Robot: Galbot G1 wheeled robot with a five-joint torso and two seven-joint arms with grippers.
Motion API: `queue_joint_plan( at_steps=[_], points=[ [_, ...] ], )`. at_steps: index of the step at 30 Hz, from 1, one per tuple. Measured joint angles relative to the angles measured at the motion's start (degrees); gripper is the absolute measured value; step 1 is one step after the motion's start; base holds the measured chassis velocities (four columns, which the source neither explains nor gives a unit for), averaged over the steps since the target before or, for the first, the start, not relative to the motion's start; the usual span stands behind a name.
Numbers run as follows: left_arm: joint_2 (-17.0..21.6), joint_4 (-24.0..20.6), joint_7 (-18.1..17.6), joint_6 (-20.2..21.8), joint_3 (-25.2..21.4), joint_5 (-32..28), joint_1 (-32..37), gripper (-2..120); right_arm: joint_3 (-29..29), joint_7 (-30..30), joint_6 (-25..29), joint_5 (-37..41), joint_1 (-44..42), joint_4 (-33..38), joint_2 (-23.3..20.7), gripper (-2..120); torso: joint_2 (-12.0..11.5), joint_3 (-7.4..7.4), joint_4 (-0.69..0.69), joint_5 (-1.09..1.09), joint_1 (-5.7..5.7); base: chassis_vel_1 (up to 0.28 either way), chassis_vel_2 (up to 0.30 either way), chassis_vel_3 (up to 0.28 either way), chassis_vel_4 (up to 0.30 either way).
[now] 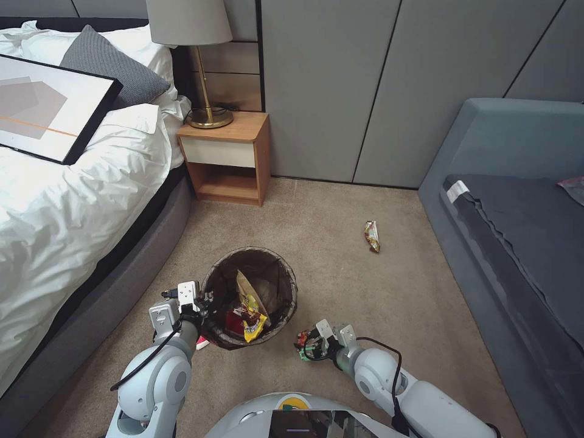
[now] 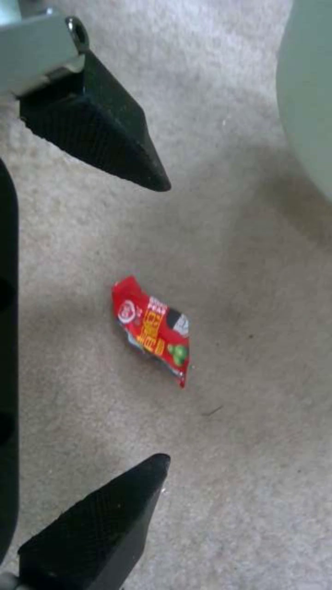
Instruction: Pick up the trash bin, then pick up the garbage from the floor and place it into the trash bin.
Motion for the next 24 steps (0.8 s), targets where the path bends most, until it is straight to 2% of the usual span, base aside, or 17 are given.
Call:
queue_joint_plan(
  at_steps=[12,24],
  points=[
    [0.3,-0.1,0.0,0.0,-0.1,0.1,0.2,3,-0.2,-0.3,2.2,-1.8,1.9,-6.6,2.5,100,0.0,0.00,0.00,0.00,0.00,0.000,0.000,0.000,0.000],
    [0.1,0.0,0.1,0.0,0.3,0.4,0.3,3,-1.4,-1.0,3.1,-2.1,3.3,-8.0,4.3,100,0.0,0.00,0.00,0.00,0.00,0.000,0.000,0.000,0.000]
  ],
)
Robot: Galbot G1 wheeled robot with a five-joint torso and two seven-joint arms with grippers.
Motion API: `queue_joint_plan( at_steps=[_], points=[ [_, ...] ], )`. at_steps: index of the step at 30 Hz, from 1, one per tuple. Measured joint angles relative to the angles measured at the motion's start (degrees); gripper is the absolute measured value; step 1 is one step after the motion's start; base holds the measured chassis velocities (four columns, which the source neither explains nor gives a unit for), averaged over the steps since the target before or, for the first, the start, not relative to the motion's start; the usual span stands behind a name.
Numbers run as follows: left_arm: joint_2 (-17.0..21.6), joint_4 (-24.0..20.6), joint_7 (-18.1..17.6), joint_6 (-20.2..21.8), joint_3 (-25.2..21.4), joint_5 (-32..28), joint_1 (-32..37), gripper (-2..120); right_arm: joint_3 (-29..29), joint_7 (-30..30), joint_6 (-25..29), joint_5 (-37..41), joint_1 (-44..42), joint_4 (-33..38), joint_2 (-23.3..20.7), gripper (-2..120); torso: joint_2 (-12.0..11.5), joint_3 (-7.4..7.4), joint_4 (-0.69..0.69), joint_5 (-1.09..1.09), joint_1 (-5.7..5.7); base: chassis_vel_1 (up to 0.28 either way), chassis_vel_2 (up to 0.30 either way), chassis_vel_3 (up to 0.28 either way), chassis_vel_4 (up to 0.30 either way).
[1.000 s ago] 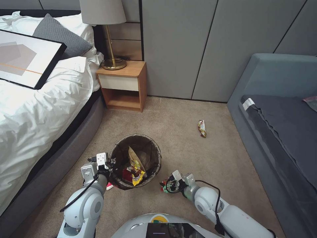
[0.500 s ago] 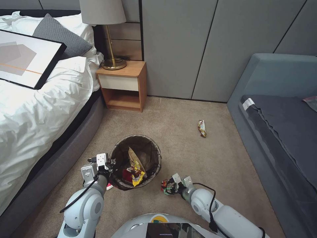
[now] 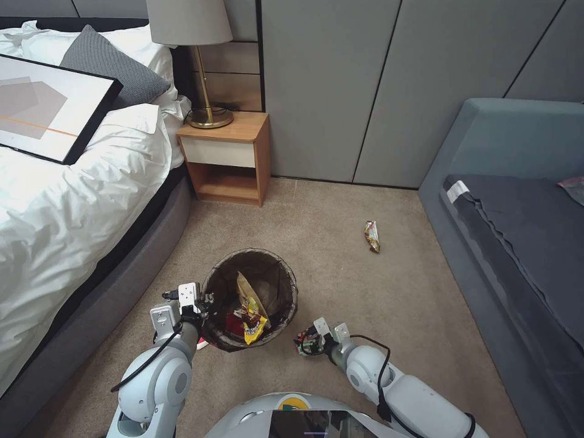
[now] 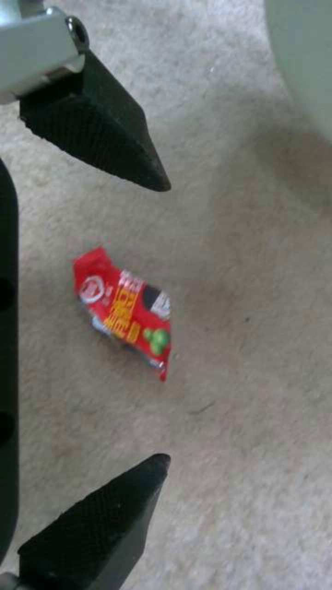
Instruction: Pick up the trash bin, then pick up the garbage from the floor and place it into the trash bin.
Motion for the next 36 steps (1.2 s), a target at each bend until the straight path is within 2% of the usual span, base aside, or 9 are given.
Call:
queue_joint_plan(
  at_steps=[25,31,36],
  points=[
    [-0.2,0.1,0.2,-0.1,0.2,0.3,0.1,3,-0.3,-2.2,3.3,-4.1,0.3,-7.4,5.2,99,0.0,0.00,0.00,0.00,0.00,0.000,0.000,0.000,0.000],
    [-0.3,0.2,0.2,-0.1,0.2,0.5,0.1,3,-0.4,-2.8,4.0,-4.4,0.8,-8.3,6.1,92,0.0,0.00,0.00,0.00,0.00,0.000,0.000,0.000,0.000],
    [-0.5,0.4,0.4,-0.2,0.5,0.8,0.1,3,-0.5,-2.9,4.3,-4.6,1.0,-8.8,6.5,91,0.0,0.00,0.00,0.00,0.00,0.000,0.000,0.000,0.000]
  ],
)
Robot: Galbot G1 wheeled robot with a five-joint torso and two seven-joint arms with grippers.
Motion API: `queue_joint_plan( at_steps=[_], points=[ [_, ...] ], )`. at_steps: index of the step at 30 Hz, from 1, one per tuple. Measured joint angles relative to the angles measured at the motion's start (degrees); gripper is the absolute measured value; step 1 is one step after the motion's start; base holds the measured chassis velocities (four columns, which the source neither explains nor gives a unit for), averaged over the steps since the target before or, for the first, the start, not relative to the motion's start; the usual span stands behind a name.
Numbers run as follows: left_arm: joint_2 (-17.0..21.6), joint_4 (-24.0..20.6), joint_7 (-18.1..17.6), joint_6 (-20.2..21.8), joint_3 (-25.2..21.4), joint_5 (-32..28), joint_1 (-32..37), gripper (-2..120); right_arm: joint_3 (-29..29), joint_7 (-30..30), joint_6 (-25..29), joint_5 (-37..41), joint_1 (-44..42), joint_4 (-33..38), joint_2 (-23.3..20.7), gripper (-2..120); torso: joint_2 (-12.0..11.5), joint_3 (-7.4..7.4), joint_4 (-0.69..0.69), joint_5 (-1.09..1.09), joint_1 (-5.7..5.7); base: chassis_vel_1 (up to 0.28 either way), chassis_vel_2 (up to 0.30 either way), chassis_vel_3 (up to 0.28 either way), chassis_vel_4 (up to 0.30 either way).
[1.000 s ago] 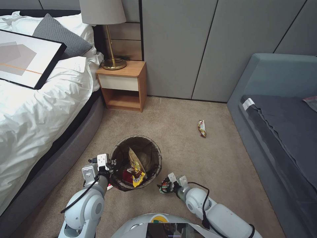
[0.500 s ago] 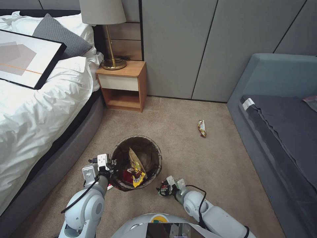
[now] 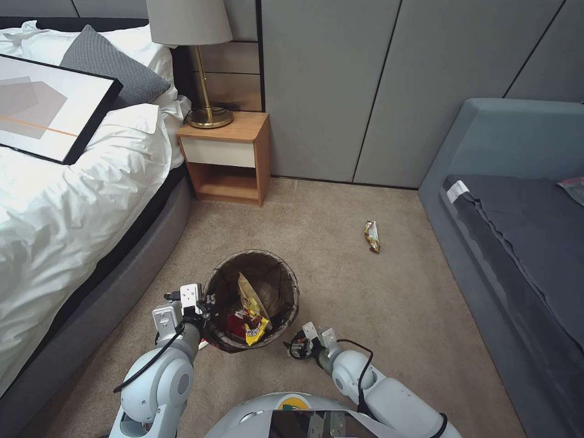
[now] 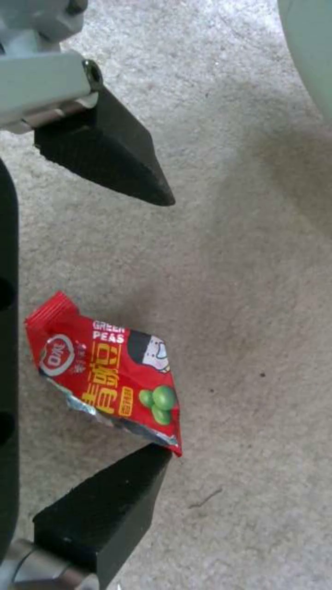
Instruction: Pick up the trash bin, then pick up the garbage from the floor and place it into the trash bin.
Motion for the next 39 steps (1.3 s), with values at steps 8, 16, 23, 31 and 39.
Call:
queue_joint_plan(
  at_steps=[8,16,23,31,39],
  points=[
    [0.0,0.1,0.1,-0.1,-0.1,0.0,0.0,3,0.8,-1.3,1.0,-1.4,-0.5,-1.6,0.8,85,0.0,0.00,0.00,0.00,0.00,0.000,0.000,0.000,0.000],
    [0.1,0.1,0.1,-0.2,-0.3,-0.1,0.0,3,1.8,-2.3,2.1,-3.3,-1.2,-2.6,1.2,56,0.0,-0.01,-0.03,-0.03,0.00,0.000,0.000,0.000,0.000],
    [0.2,0.2,0.2,-0.3,-0.4,-0.2,-0.2,3,2.5,-2.8,2.6,-3.9,-1.7,-2.7,0.8,33,0.0,0.00,0.01,0.00,0.00,0.000,0.000,0.000,0.000],
    [0.3,0.3,0.2,-0.3,-0.4,-0.4,-0.4,3,2.9,-3.1,3.0,-4.7,-2.3,-2.5,0.5,5,0.0,0.00,0.00,0.01,0.00,0.000,0.000,0.000,0.000],
    [0.3,0.4,0.3,-0.3,-0.5,-0.5,-0.5,3,2.9,-3.4,3.2,-5.3,-2.3,-2.5,0.3,0,0.0,0.00,0.00,0.02,0.00,0.000,0.000,0.000,0.000]
  ],
)
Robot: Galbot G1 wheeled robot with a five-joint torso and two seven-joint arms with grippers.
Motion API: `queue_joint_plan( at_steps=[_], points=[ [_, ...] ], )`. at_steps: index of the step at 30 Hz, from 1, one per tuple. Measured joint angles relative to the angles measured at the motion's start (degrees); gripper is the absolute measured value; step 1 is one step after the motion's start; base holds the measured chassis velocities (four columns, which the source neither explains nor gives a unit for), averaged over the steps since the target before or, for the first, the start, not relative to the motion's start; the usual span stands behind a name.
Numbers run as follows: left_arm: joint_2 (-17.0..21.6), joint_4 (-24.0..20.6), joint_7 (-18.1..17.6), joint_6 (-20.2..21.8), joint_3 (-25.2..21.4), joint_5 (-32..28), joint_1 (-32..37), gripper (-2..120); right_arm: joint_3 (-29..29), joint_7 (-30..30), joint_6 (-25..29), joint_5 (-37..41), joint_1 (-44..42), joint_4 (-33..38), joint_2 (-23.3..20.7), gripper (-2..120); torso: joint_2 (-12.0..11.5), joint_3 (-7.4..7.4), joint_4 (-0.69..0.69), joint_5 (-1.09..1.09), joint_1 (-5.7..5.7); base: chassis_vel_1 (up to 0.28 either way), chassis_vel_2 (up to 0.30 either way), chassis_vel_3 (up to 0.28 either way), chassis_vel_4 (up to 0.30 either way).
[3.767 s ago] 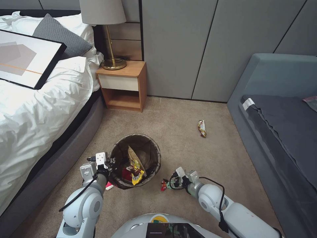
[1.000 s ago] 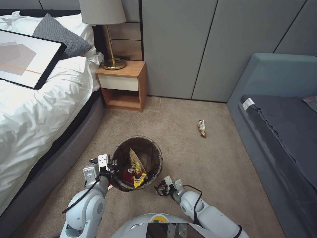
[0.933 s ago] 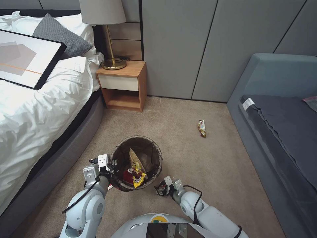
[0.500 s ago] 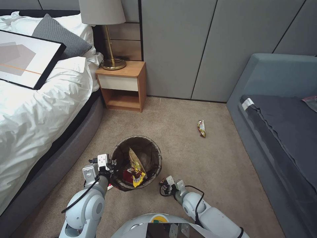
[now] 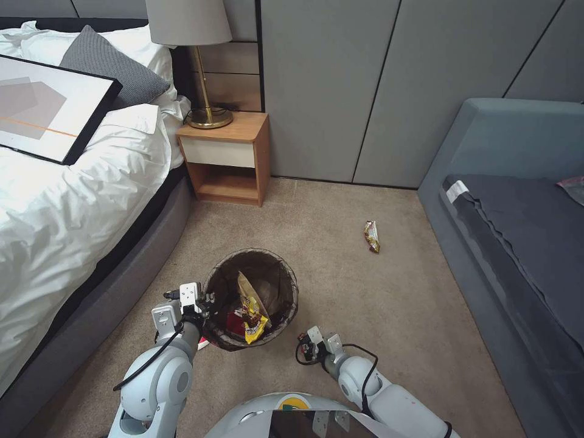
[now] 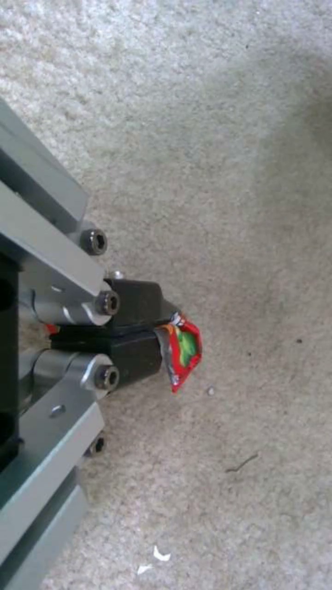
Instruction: Pick up the trash bin, then pick up the garbage from the floor and place it into the trash bin.
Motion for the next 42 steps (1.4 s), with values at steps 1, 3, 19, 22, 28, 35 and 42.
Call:
queue_joint_plan(
  at_steps=[1,3,19,22,28,35,42],
  points=[
    [0.0,0.0,0.0,0.0,0.0,0.0,0.0,3,0.0,0.0,0.0,-0.1,0.0,0.0,0.0,0,0.0,0.00,0.00,0.00,0.00,0.000,0.000,0.000,0.000],
    [0.0,0.0,0.0,0.0,0.0,0.0,0.0,3,0.0,0.0,0.1,-0.2,0.1,0.0,0.0,0,0.0,0.00,0.00,0.00,0.00,0.000,0.000,0.000,0.000],
    [0.0,0.4,0.0,0.0,0.0,0.0,-0.2,3,0.7,0.4,2.4,-1.5,-0.5,0.9,-0.4,0,0.0,0.00,-0.01,-0.01,0.00,0.000,0.000,0.000,0.000],
    [0.0,0.6,0.0,-0.1,-0.1,-0.1,-0.3,3,1.8,1.8,4.6,-2.6,-1.4,2.6,-0.8,0,0.0,0.00,0.00,0.00,0.00,0.000,0.000,0.000,0.000],
    [0.1,1.2,0.0,-0.1,-0.1,-0.4,-0.6,3,6.4,6.8,11.7,-8.6,-5.6,12.3,-1.2,0,0.0,0.00,-0.01,-0.02,0.00,0.000,0.000,0.000,0.000],
    [0.2,1.3,0.0,-0.1,0.1,-0.5,-0.6,3,11.7,8.1,18.9,-15.7,-8.5,25.1,0.2,0,0.0,0.00,0.00,-0.02,0.00,0.000,0.000,0.000,0.000],
    [0.2,1.3,-0.1,-0.1,1.1,-0.1,-0.4,3,13.0,-2.6,24.9,-12.3,-7.8,39.6,-2.3,0,0.0,0.00,0.00,-0.02,0.00,0.000,0.000,0.000,0.000]
  ],
)
